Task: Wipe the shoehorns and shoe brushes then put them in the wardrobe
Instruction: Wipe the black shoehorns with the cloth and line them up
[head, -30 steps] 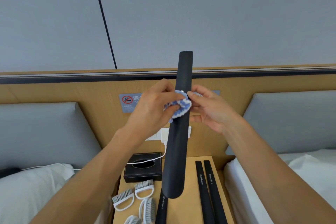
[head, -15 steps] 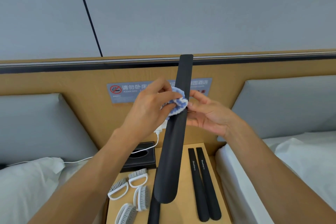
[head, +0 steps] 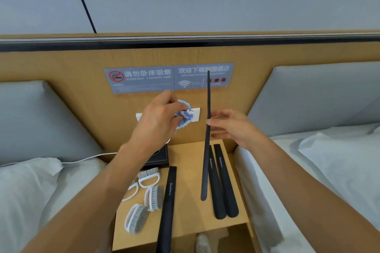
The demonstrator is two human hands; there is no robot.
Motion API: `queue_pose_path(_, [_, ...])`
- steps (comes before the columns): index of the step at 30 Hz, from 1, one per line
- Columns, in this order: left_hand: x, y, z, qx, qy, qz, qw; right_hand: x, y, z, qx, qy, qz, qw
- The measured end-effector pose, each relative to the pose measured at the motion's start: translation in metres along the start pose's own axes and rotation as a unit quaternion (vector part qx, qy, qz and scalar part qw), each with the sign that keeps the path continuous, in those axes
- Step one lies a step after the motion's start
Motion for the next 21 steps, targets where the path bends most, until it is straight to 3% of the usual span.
queue_pose_path(9, [-0.053,-0.021,-0.053,0.110,-0.052,-0.034,0.992,0.010,0.084,0.028,0.011,0.151,-0.215,0.965])
queue_pose_path(21, [-0.116,-0.053,-0.119,0.187,-0.120,-0.037,0.974,-0.008,0.209,0.074,-0.051,0.125,-0.399,0.907])
Point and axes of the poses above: each hand's wrist, its own z-axis towards the middle knuckle, its own x-axis out of the back of the hand, y = z × x, the point moved 6 cm from there along z, towards the middle knuckle, and after that the axes turned 6 degrees about y, right-handed, at the moved point
